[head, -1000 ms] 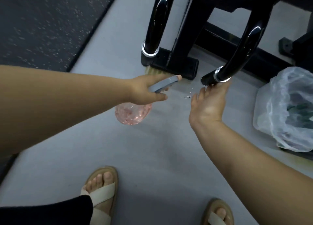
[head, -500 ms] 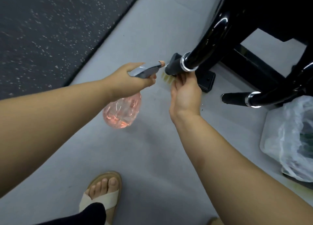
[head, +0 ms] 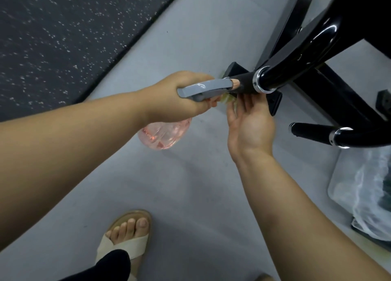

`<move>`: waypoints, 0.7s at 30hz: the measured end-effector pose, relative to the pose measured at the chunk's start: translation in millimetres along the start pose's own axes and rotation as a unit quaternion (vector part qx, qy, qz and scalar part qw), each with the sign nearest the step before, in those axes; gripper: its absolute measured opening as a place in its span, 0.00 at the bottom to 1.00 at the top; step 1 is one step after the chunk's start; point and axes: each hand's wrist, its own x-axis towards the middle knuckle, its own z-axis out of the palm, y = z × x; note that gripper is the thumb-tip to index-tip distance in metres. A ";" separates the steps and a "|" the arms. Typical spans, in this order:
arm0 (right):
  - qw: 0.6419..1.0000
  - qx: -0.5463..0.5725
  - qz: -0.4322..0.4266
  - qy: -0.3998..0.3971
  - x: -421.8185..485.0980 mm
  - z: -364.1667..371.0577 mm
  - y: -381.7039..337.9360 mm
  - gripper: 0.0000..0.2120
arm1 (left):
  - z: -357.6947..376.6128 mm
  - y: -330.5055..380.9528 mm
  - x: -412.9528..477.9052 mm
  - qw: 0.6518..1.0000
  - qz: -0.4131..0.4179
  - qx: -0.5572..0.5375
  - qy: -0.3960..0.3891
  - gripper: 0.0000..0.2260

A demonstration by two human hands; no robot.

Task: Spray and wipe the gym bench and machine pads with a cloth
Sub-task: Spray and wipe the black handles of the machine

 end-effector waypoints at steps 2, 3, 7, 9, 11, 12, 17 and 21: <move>1.000 0.000 0.008 0.000 -0.8 0.9 -0.3 0.18 | 0.2 -0.9 -0.5 1.000 -0.004 0.005 0.022 0.04; 1.000 0.002 0.011 -0.001 -1.2 1.3 -0.8 0.18 | -0.2 -2.1 -0.9 0.999 -0.015 -0.002 0.031 0.05; 1.000 0.023 0.017 -0.010 -7.1 4.1 -3.8 0.18 | 3.7 -11.5 -3.3 0.997 -0.070 -0.024 0.039 0.08; 1.000 0.021 0.020 -0.008 -10.4 5.9 -6.2 0.19 | 9.0 -14.7 -3.1 0.995 -0.085 -0.018 0.040 0.09; 1.000 0.015 0.024 0.002 -10.9 5.5 -7.2 0.19 | 14.4 -14.9 -1.7 0.992 -0.105 -0.032 0.057 0.08; 1.000 0.013 0.024 0.005 -10.6 3.7 -7.5 0.19 | 17.5 -14.6 -1.1 0.991 -0.114 -0.036 0.062 0.08; 0.997 -0.063 0.023 -0.023 -13.4 -8.4 -1.7 0.14 | 43.6 -5.4 -14.9 0.994 -0.029 0.101 0.006 0.10; 0.984 -0.140 0.107 -0.031 -33.0 -43.3 9.8 0.11 | 73.1 0.0 -23.4 0.990 -0.027 0.136 -0.026 0.20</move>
